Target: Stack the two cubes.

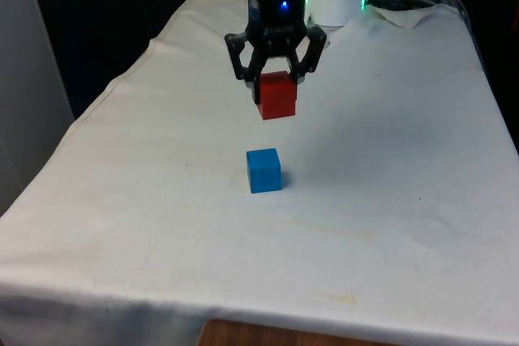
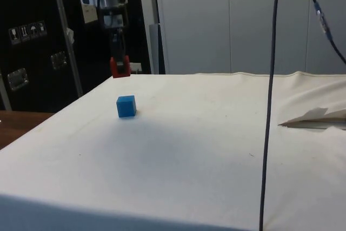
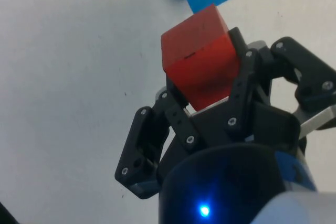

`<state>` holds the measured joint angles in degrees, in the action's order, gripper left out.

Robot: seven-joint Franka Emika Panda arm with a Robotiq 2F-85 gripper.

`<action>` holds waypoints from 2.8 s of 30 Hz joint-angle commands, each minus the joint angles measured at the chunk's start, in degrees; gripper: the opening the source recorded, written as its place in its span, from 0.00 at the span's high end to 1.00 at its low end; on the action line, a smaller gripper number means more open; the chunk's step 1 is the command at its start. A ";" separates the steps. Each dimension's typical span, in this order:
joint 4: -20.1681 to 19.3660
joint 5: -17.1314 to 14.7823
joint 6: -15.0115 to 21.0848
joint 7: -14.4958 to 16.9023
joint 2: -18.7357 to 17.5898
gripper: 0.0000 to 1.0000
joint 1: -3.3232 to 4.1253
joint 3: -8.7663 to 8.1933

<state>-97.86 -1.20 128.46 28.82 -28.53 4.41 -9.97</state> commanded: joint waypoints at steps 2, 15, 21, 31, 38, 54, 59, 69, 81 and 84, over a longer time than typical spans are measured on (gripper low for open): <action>0.11 -0.11 0.11 0.06 -0.23 1.00 0.00 0.00; 0.80 -2.46 4.07 0.86 -3.32 1.00 -0.63 -0.06; 1.03 -3.50 5.84 1.38 -4.76 1.00 -0.97 -0.06; 1.38 -5.56 6.76 3.55 -6.47 1.00 -1.72 -0.52; 1.55 -7.68 7.05 5.56 -7.51 1.00 -1.89 -1.26; 3.72 -9.28 7.91 6.36 -10.26 1.00 -1.89 -1.49; 3.72 -9.45 7.91 6.53 -10.71 1.00 -2.12 -1.49; 3.78 -9.40 7.62 6.42 -10.71 1.00 -2.01 -1.78; 3.72 -9.17 7.56 6.19 -10.66 0.45 -1.72 -1.95; 3.72 -9.17 7.56 6.13 -10.66 0.21 -1.72 -1.95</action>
<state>-94.37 -10.37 136.19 35.07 -39.02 2.69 -11.86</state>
